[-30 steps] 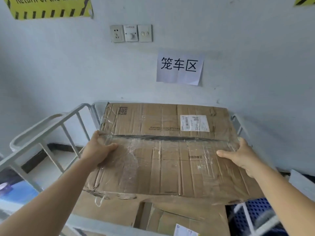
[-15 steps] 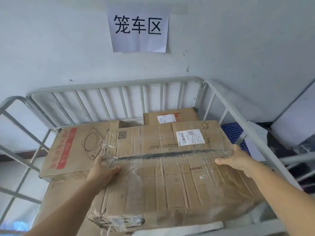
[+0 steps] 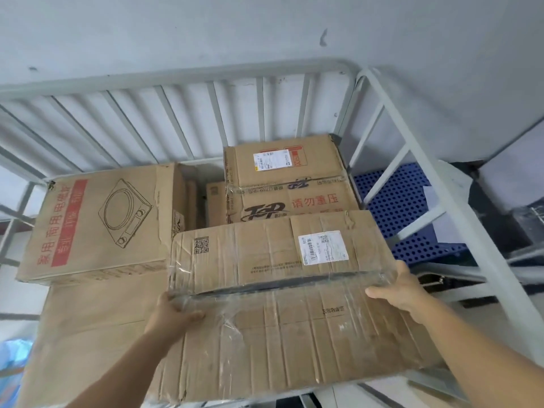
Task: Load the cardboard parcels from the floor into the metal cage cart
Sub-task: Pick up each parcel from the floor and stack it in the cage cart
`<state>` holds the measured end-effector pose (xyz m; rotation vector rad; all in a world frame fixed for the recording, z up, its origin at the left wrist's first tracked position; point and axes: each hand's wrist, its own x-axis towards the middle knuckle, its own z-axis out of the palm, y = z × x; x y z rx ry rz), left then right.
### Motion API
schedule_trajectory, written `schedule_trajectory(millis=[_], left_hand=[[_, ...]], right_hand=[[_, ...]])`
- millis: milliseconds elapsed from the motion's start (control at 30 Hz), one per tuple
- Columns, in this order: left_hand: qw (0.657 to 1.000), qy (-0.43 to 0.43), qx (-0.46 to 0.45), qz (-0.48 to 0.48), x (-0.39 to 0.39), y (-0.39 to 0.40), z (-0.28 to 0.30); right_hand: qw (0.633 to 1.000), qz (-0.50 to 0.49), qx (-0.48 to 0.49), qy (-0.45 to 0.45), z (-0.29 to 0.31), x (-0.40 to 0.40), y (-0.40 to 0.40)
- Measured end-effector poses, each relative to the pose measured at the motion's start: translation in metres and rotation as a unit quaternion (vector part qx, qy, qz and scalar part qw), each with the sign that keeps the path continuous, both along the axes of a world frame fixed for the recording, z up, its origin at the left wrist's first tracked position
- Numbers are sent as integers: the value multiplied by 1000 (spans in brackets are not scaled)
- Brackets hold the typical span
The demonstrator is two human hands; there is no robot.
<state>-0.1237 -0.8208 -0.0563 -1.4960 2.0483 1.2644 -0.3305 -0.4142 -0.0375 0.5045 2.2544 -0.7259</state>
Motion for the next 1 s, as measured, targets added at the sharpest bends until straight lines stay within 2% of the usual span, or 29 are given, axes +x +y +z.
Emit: schedule_trajectory(millis=[133, 267, 433, 600, 800, 900, 1000], left_hand=[[999, -29, -12, 13, 8, 19, -26], [998, -32, -56, 13, 3, 32, -26], [999, -24, -27, 7, 10, 37, -38], [999, -30, -35, -13, 4, 51, -41], [991, -78, -96, -45, -7, 66, -31], [988, -94, -102, -68, -7, 68, -28], [982, -90, -128, -108, -5, 69, -23]], right_hand=[[1000, -10, 10, -5, -30, 0, 8], [1000, 9, 29, -6, -47, -3, 12], [999, 20, 47, 7, -45, -10, 23], [996, 25, 80, -1, -42, -10, 31], [993, 48, 111, -8, -42, -7, 29], [985, 88, 149, -9, -34, -6, 25], [976, 137, 169, 28, -24, 1, 15]])
